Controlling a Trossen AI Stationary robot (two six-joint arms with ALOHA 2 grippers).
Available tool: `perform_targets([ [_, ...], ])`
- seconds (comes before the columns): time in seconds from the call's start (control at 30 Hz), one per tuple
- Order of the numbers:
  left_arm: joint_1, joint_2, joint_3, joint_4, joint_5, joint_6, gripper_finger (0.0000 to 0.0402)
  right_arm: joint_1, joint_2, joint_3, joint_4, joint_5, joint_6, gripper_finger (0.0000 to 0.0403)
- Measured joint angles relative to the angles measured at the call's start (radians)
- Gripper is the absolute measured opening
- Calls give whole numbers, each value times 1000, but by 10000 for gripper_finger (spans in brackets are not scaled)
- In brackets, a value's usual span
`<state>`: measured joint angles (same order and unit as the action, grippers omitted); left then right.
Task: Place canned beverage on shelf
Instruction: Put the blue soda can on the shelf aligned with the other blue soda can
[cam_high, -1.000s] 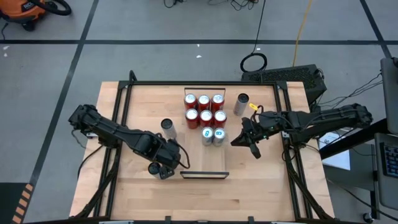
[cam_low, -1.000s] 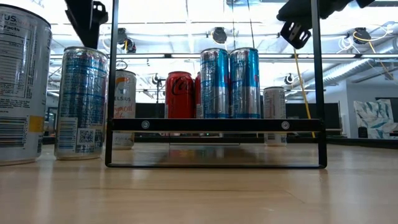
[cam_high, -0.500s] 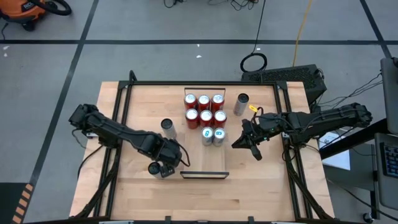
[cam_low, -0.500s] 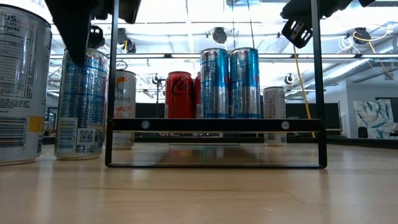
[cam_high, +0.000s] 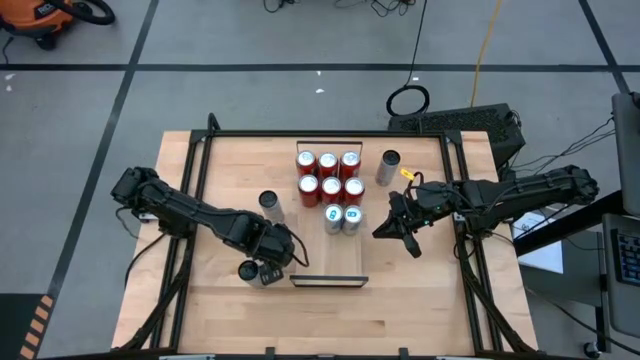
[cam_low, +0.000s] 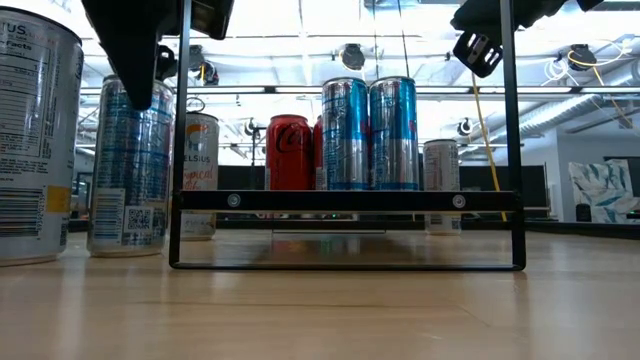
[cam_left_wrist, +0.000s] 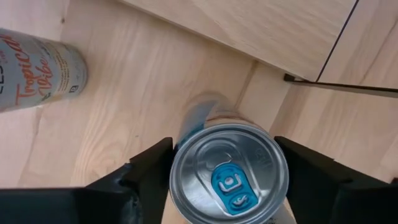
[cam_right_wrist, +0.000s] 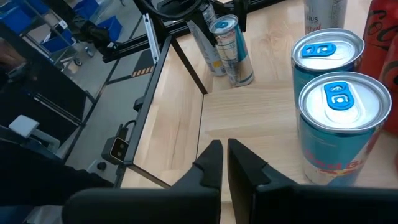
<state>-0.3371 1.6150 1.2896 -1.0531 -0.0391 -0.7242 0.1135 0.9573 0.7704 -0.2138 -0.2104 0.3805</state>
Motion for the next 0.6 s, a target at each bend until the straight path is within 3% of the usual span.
perform_targets([
  [0.17, 7, 0, 0, -1, 2, -2, 224, 0, 0, 0, 14, 0, 0, 0],
  [0.33, 20, 2, 24, -43, 16, -2, 219, 0, 0, 0, 26, 0, 1, 0],
  [0.6, 62, -7, 206, -219, 17, 45, 217, 0, 0, 1, 137, -1, 104, 0],
])
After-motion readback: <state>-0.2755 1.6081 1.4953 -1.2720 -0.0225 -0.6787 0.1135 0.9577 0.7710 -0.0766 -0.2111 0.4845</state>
